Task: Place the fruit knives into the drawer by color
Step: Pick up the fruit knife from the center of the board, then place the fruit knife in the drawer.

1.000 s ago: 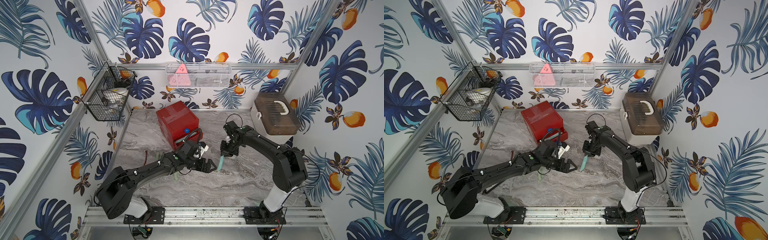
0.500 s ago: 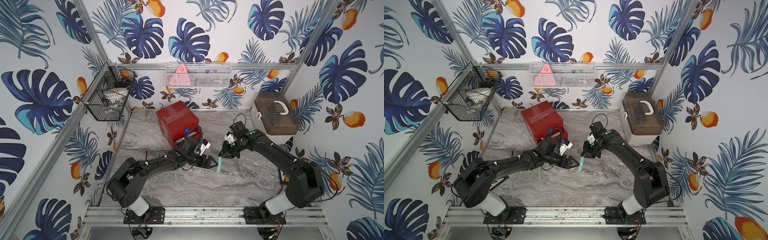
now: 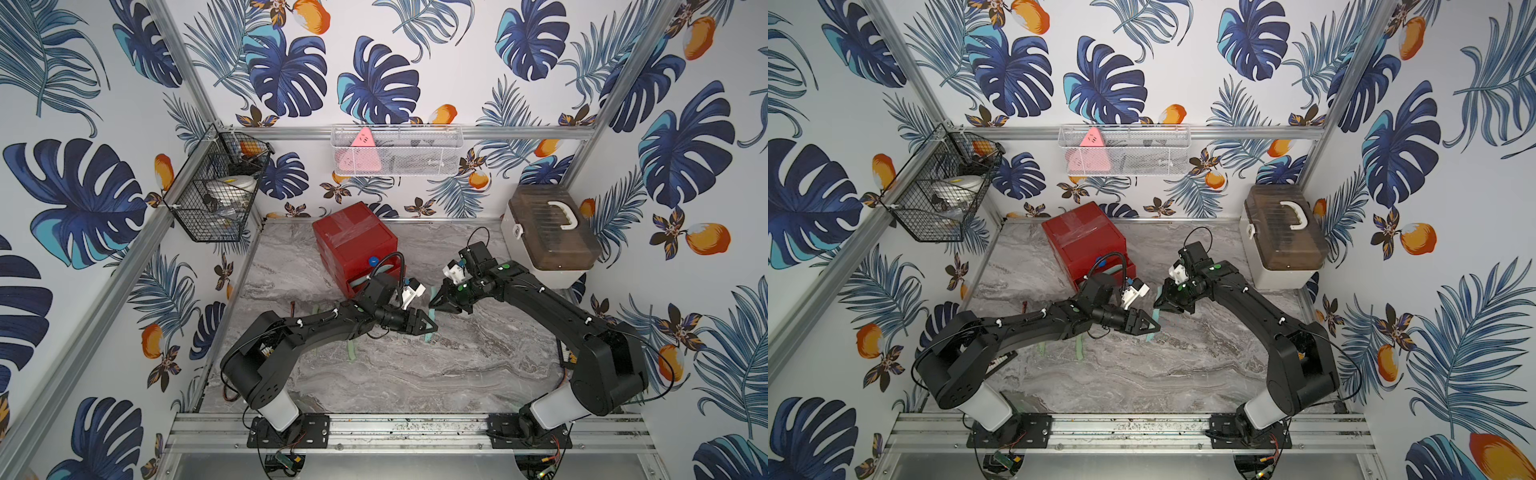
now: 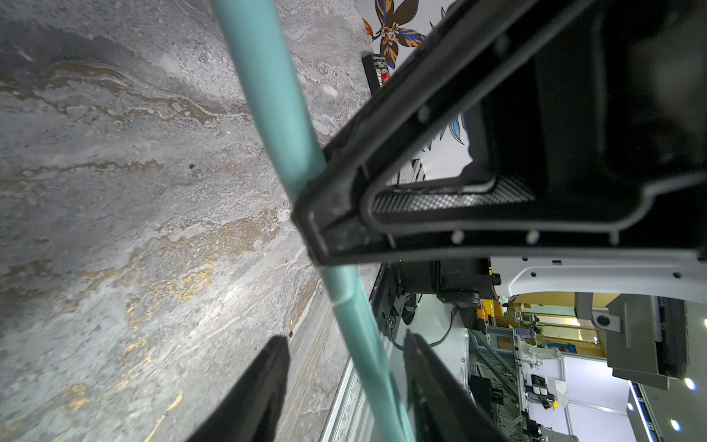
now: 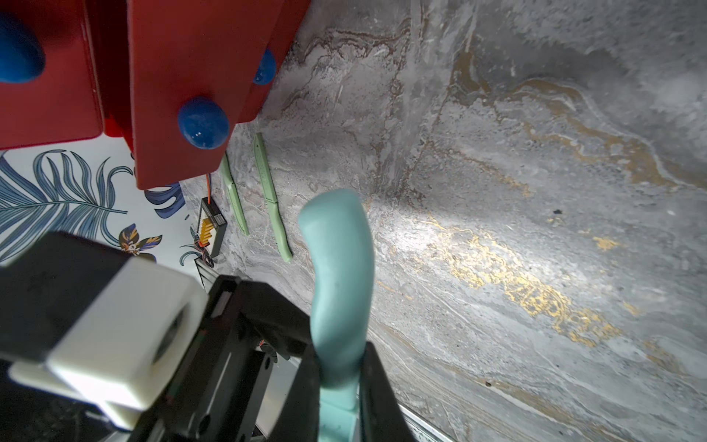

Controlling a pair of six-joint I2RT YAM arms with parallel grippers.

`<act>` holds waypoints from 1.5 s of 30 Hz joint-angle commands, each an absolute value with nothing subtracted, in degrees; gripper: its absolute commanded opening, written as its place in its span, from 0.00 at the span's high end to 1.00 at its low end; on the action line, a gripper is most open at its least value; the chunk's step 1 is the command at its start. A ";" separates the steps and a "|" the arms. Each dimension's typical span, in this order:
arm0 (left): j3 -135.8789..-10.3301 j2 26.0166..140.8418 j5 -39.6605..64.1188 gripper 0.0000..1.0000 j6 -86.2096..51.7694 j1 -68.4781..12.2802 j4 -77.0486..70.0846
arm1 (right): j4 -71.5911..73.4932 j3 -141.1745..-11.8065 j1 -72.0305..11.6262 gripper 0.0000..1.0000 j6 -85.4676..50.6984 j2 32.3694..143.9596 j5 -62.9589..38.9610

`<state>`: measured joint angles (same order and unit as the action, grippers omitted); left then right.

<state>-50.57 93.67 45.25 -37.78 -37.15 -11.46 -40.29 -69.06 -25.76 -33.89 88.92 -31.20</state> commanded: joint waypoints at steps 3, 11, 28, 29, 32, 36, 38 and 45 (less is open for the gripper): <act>-50.36 93.60 47.50 0.85 -39.37 -37.07 -15.17 | -37.97 -69.27 -25.84 0.98 -34.36 88.64 -32.91; -51.38 92.90 47.84 1.00 -39.75 -37.05 -14.58 | -36.37 -67.68 -25.84 0.88 -34.89 87.28 -33.60; -68.80 87.31 20.78 1.00 -16.07 -36.46 29.66 | -31.65 -51.48 -23.09 0.00 -42.81 62.98 -20.40; -70.11 87.02 15.92 1.00 -14.78 -36.60 31.86 | -31.51 -50.59 -23.02 0.00 -43.27 62.34 -20.22; -73.22 85.54 0.72 1.00 -10.26 -37.24 36.35 | -31.77 -48.88 -22.99 0.00 -43.86 62.17 -20.78; -73.75 82.74 -19.45 1.00 -0.56 -38.91 35.17 | -33.67 -49.33 -23.00 0.00 -42.66 62.77 -21.39; -72.37 81.47 -25.57 1.00 5.59 -38.99 32.00 | -34.57 -49.83 -22.94 0.00 -41.99 63.03 -21.12; -68.79 81.25 -32.48 1.00 22.61 -39.02 21.84 | -36.03 -50.50 -22.93 0.00 -40.63 64.67 -21.27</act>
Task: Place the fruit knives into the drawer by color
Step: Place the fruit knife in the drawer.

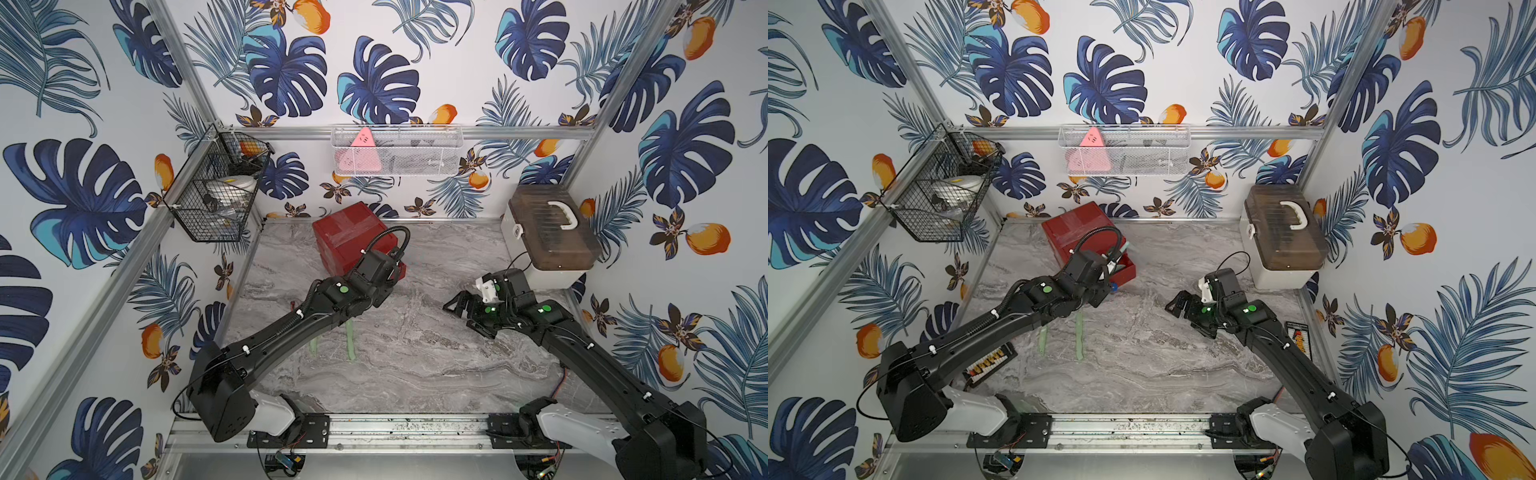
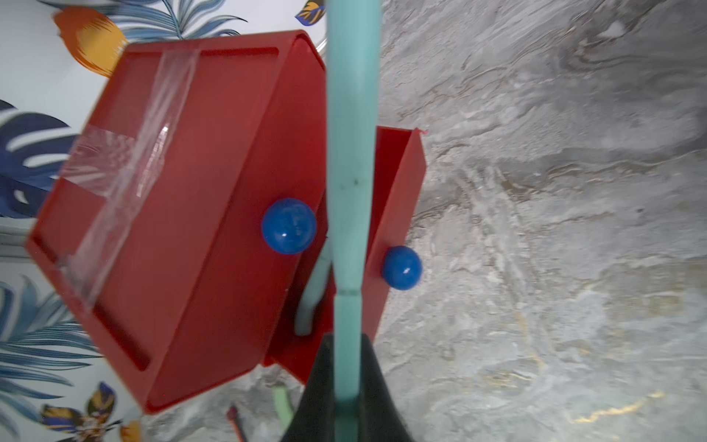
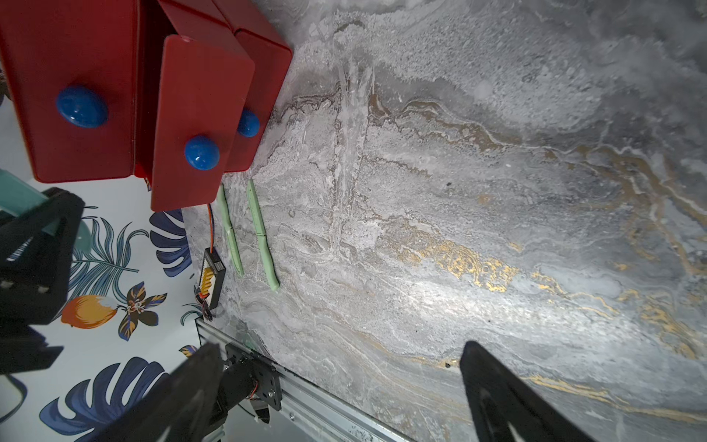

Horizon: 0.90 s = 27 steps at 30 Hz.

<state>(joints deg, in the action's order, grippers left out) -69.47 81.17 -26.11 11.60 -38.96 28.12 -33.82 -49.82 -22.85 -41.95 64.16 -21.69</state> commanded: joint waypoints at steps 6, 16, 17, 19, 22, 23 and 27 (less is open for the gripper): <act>-69.62 85.03 -30.12 1.00 30.90 -39.00 20.21 | -36.12 -51.87 -22.77 0.00 -39.89 66.30 -21.01; -70.16 89.45 -29.20 1.00 33.91 -38.49 19.00 | -36.21 -54.23 -22.13 0.00 -39.07 68.66 -20.83; -70.23 89.81 -29.05 1.00 33.93 -38.30 19.18 | -36.21 -54.24 -22.01 0.00 -38.95 68.66 -20.83; -70.40 90.24 -28.74 1.00 33.67 -37.79 19.57 | -36.34 -54.14 -21.56 0.00 -38.85 68.62 -20.91; -70.40 90.42 -28.74 1.00 33.49 -36.47 20.10 | -36.21 -53.79 -20.86 0.00 -38.78 68.20 -21.31; -70.18 90.14 -28.82 1.00 33.44 -36.08 19.88 | -36.30 -53.71 -20.59 0.00 -38.76 68.15 -21.43; -70.23 90.00 -28.77 1.00 33.44 -35.31 20.34 | -36.47 -53.79 -19.71 0.00 -38.38 68.04 -22.04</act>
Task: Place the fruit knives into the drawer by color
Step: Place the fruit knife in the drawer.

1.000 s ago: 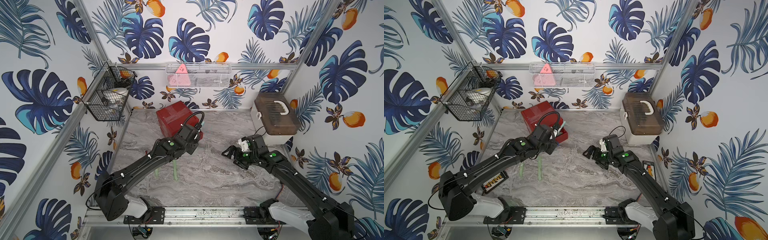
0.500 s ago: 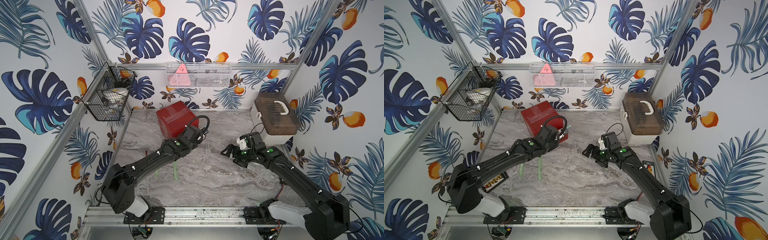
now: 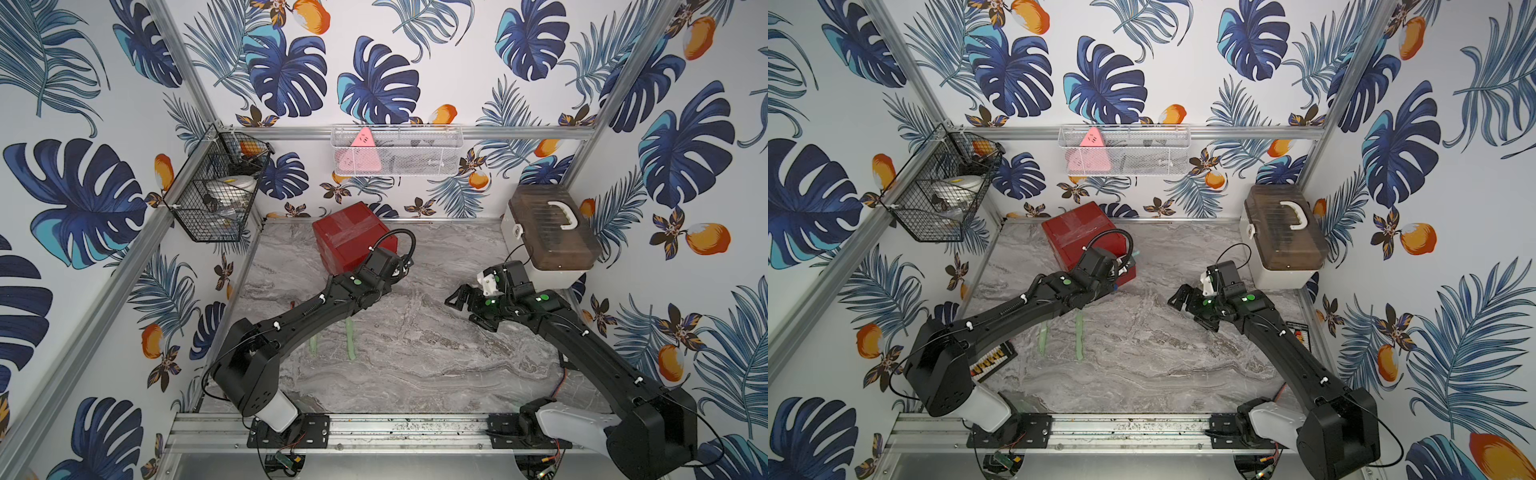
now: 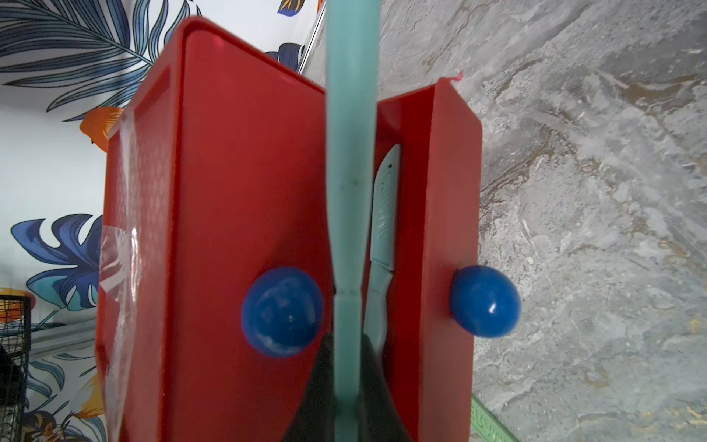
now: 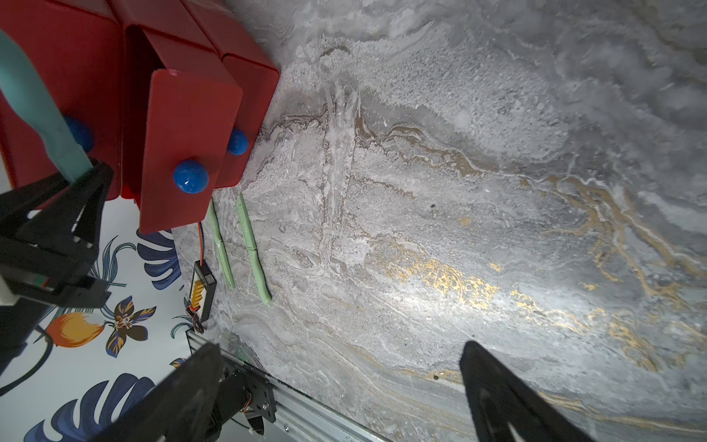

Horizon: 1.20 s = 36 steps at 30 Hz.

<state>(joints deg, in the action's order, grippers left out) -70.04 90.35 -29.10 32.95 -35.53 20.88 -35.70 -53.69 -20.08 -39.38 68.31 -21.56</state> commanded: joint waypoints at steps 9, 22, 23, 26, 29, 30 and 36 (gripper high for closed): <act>-72.98 91.61 -29.61 1.00 33.42 -34.96 24.39 | -36.83 -54.58 -17.76 0.00 -37.97 67.87 -23.03; -77.13 94.60 -34.77 1.00 31.12 -34.29 31.64 | -34.99 -52.74 -16.84 0.00 -40.02 67.30 -24.07; -77.29 94.71 -35.35 1.00 31.07 -34.14 32.16 | -34.83 -52.66 -16.87 0.00 -40.24 67.24 -24.16; -76.86 94.57 -36.32 1.00 31.03 -34.01 32.33 | -34.45 -52.60 -16.88 0.00 -40.43 67.36 -24.25; -76.01 94.48 -38.30 1.00 31.07 -34.01 31.64 | -34.10 -52.31 -16.87 0.00 -40.59 67.36 -24.17; -75.70 94.52 -39.26 1.00 31.20 -33.97 31.28 | -34.10 -52.30 -16.87 0.00 -40.57 67.34 -24.23; -76.42 95.59 -41.88 0.10 29.63 -33.90 30.59 | -34.01 -51.99 -16.79 0.00 -40.59 66.91 -24.23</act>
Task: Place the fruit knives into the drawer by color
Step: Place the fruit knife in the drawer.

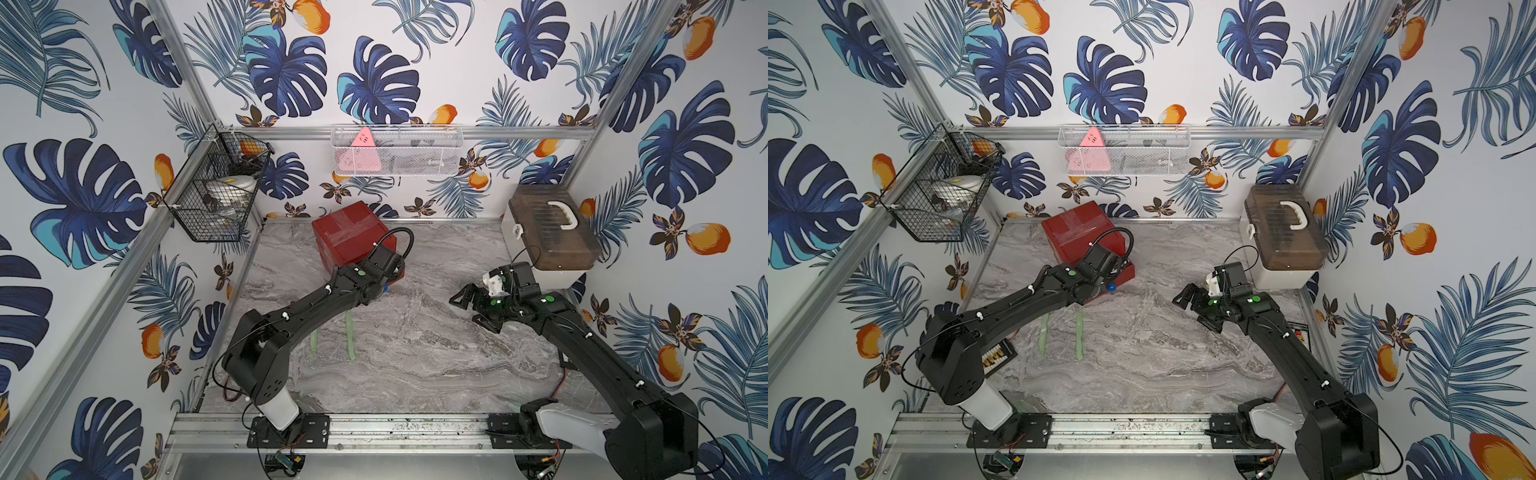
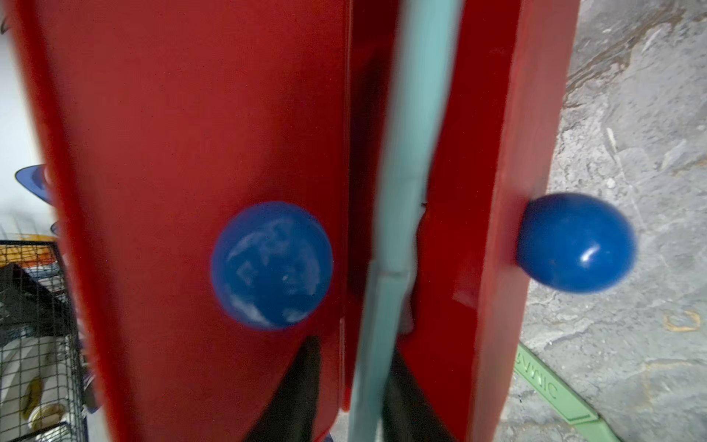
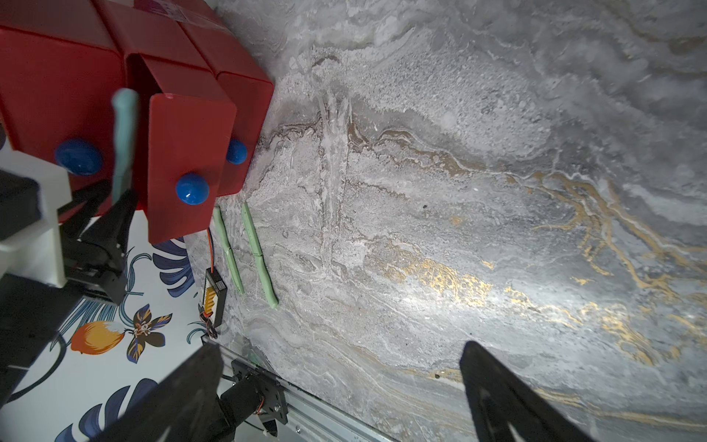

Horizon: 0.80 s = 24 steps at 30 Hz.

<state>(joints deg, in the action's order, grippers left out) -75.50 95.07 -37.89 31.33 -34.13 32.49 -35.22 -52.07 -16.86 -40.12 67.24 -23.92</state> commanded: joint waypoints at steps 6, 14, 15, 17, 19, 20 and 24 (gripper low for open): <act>-80.99 97.46 -42.74 0.01 25.76 -33.79 34.17 | -33.94 -51.86 -16.77 0.00 -40.79 66.55 -24.72; -85.13 95.72 -43.87 0.01 21.91 -33.71 38.86 | -29.50 -51.24 -16.85 0.00 -43.36 67.93 -26.88; -84.88 95.42 -44.16 0.01 22.29 -33.67 38.56 | -28.96 -51.24 -16.83 0.00 -43.70 68.13 -27.19; -84.91 94.82 -45.52 0.01 22.29 -33.44 38.26 | -28.18 -51.32 -16.96 0.00 -44.10 68.46 -27.42; -85.69 94.05 -45.64 0.01 21.48 -33.41 38.44 | -27.42 -51.42 -17.05 0.01 -44.56 68.97 -27.68; -86.23 93.39 -45.45 0.01 21.16 -33.46 38.01 | -26.69 -51.35 -17.17 0.03 -45.01 69.30 -27.89; -90.68 90.86 -43.40 0.03 19.35 -33.40 36.42 | -21.78 -51.32 -18.32 0.20 -49.06 71.63 -28.56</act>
